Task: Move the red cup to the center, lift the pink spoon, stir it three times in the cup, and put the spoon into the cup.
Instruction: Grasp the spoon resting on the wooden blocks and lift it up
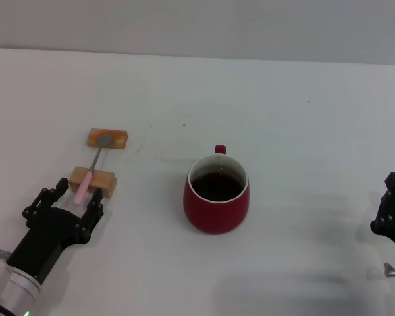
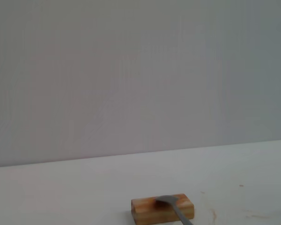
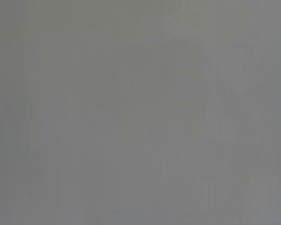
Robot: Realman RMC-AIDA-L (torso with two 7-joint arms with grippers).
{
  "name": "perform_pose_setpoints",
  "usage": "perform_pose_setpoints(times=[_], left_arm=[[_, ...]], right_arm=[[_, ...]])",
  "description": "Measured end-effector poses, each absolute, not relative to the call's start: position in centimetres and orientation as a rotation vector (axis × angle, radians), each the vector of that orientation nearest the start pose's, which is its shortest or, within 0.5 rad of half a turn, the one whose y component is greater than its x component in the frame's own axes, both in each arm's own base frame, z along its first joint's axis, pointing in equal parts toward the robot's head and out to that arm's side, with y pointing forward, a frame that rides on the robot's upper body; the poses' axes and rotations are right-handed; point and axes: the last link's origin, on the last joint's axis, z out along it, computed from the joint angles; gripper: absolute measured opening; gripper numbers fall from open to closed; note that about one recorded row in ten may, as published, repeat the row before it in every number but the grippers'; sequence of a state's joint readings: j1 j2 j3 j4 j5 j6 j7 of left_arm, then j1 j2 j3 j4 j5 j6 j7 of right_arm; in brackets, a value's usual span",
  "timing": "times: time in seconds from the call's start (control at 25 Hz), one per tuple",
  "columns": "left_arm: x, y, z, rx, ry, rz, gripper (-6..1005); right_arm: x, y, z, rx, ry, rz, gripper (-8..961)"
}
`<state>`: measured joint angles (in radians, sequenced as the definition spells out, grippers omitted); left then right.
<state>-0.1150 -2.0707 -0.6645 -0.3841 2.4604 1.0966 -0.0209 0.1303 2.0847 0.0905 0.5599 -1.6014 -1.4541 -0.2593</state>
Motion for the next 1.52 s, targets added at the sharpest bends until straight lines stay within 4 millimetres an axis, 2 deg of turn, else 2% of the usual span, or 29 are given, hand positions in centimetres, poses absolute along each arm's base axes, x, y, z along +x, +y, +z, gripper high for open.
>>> perform_pose_setpoints(times=[1.32,1.52], left_arm=[[-34.41,22.32,-7.92,-1.866,-0.606,-0.560,623],[-34.39,22.33,-7.94,-1.867,-0.606,-0.560,505]], right_arm=[[31.13,19.52,-7.51,-1.533,0.612,0.670,-1],[31.13,19.51,-7.55,-1.537,0.613,0.669,0]])
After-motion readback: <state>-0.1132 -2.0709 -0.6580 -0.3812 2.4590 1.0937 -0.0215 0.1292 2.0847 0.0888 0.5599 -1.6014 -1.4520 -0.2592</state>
